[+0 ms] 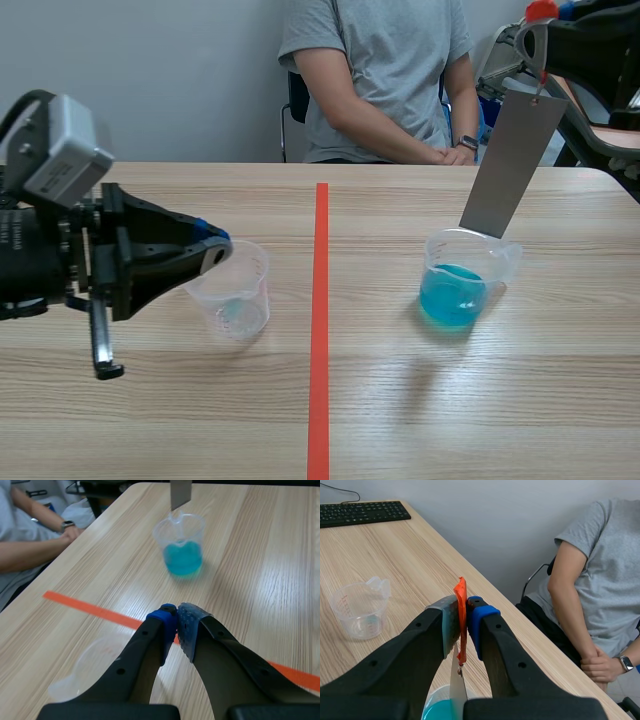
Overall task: Do the redox reaction experiment.
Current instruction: 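Move the plate over the blue solution, then point at the plate with the left hand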
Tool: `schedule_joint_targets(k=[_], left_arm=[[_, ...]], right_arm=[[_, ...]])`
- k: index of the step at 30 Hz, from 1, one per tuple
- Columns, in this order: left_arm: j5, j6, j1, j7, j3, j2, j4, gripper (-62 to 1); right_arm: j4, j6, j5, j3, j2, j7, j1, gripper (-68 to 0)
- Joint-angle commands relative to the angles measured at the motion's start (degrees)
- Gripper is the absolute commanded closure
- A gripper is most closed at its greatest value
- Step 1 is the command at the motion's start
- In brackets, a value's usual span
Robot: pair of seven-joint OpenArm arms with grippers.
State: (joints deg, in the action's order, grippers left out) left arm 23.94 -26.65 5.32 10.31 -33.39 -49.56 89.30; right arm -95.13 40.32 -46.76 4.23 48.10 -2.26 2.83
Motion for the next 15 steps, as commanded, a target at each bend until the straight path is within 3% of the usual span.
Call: schedule_joint_targets(k=[1, 15], left_arm=[[0.26, 0.13, 2.34, -0.04, -1.4, 2.05, -1.25, -4.9], [0.24, 0.5, 22.01, -1.36, -18.49, 20.26, -20.31, -4.9]], right_arm=[[-0.52, -0.15, -0.83, -0.13, 0.76, 0.48, 1.16, -1.5], [-0.52, -0.15, -0.85, -0.13, 0.76, 0.04, 1.16, -1.5]])
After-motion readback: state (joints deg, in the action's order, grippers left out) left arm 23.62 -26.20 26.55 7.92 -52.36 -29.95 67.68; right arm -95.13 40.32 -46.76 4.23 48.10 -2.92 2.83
